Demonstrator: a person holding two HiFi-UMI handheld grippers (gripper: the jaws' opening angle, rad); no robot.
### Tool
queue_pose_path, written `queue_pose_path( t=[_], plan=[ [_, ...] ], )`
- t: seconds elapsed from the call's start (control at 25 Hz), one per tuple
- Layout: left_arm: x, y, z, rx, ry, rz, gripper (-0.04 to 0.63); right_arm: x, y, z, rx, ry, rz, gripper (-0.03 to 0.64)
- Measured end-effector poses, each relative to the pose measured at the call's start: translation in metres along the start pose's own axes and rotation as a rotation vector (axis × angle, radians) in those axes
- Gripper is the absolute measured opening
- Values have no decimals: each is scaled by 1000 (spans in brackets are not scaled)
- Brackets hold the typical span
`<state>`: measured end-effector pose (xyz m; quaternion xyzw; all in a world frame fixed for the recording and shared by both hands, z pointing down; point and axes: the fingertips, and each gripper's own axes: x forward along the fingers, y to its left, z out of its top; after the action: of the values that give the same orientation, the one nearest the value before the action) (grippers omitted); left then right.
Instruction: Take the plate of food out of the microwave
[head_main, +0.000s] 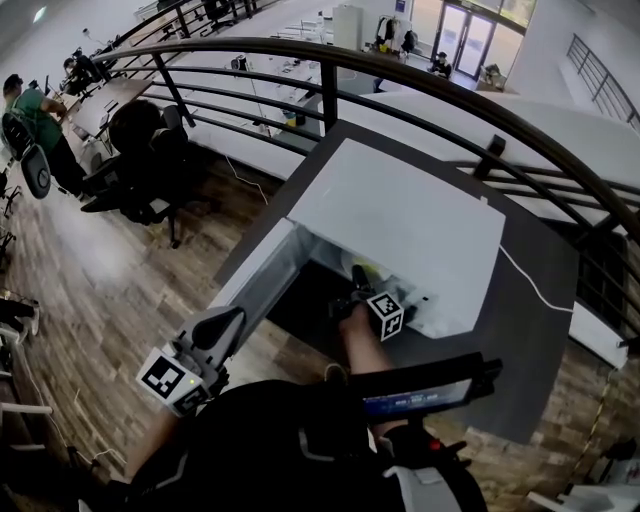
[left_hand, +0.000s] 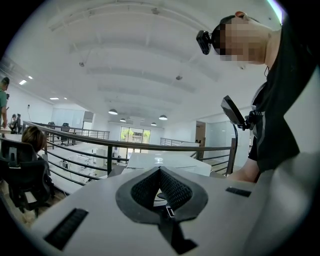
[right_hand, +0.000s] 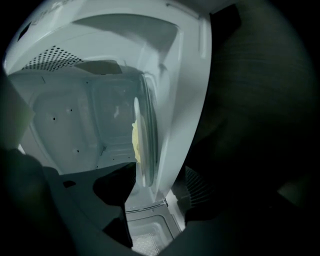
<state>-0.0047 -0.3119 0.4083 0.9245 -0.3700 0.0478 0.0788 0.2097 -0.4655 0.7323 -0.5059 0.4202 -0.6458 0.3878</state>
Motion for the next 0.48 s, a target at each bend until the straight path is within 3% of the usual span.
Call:
queue_pose_path(
  t=[0.36,0.48],
  plan=[
    [0,5,-5,-1,13,12,5,5,-12,1,33,-17,-29,290],
    [1,3,-5,2,15,8,5,1,-10,3,49,-26,-19,261]
  ],
)
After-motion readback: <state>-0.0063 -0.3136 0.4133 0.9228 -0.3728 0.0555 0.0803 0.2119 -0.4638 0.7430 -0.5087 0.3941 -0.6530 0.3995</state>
